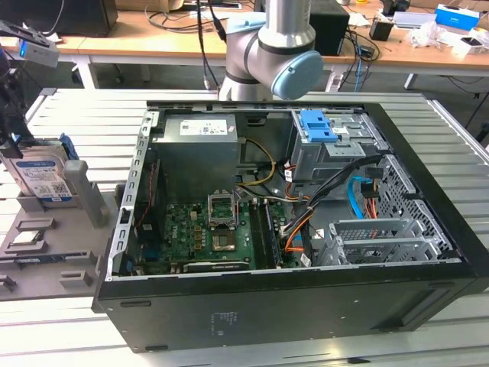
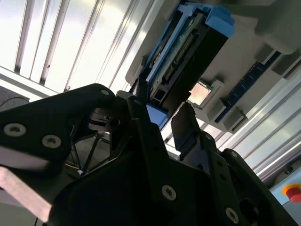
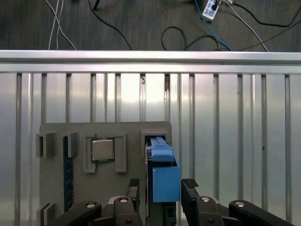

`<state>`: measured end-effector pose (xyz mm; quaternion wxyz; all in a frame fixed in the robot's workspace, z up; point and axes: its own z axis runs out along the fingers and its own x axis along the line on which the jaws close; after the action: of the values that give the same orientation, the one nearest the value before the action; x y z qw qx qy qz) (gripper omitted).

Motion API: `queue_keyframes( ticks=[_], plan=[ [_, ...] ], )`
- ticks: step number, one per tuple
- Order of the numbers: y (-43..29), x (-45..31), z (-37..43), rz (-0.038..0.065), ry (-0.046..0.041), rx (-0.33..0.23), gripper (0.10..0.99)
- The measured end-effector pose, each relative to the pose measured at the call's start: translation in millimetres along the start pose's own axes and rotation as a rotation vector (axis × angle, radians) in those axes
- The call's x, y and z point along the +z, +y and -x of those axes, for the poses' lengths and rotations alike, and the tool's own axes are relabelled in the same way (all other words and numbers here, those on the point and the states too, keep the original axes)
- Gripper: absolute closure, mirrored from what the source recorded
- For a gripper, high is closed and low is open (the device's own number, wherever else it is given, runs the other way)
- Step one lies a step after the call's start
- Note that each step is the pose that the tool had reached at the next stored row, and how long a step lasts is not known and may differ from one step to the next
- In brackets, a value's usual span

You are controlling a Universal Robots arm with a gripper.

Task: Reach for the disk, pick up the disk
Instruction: 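Pick up the disk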

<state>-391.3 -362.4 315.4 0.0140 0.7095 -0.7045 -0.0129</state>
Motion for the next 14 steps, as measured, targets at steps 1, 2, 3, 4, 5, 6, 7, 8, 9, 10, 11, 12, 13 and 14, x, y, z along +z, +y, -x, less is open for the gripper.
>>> queue_keyframes(
  ticks=[1,2,3,4,5,6,7,8,9,10,11,12,13,14],
  plan=[
    [-0.1,2.2,0.0,0.0,0.0001,-0.002,0.604],
    [-0.1,4.0,0.0,0.0,0.0002,-0.004,0.604],
    [-0.2,5.7,0.0,0.0,0.0002,-0.005,0.604],
    [-0.3,8.2,0.0,0.0,0.0003,-0.007,0.604],
    [-0.4,11.2,0.0,0.0,0.0004,-0.01,0.604],
    [-0.5,13.9,0.0,0.0,0.0005,-0.013,0.604],
    [-0.6,15.3,0.0,0.0,0.0006,-0.015,0.604],
    [-0.6,17.0,0.0,0.0,0.0006,-0.016,0.604],
    [-0.7,20.3,0.0,0.0,0.0007,-0.019,0.604],
    [-0.8,21.6,0.0,0.0,0.0008,-0.02,0.604],
    [-0.8,22.5,0.0,0.0,0.0008,-0.02,0.604],
    [-0.8,22.8,0.0,0.0,0.0008,-0.02,0.604],
    [-0.8,22.9,0.0,0.0,0.0009,-0.02,0.604],
    [-0.8,22.9,0.0,0.0,0.0009,-0.02,0.604]
  ],
)
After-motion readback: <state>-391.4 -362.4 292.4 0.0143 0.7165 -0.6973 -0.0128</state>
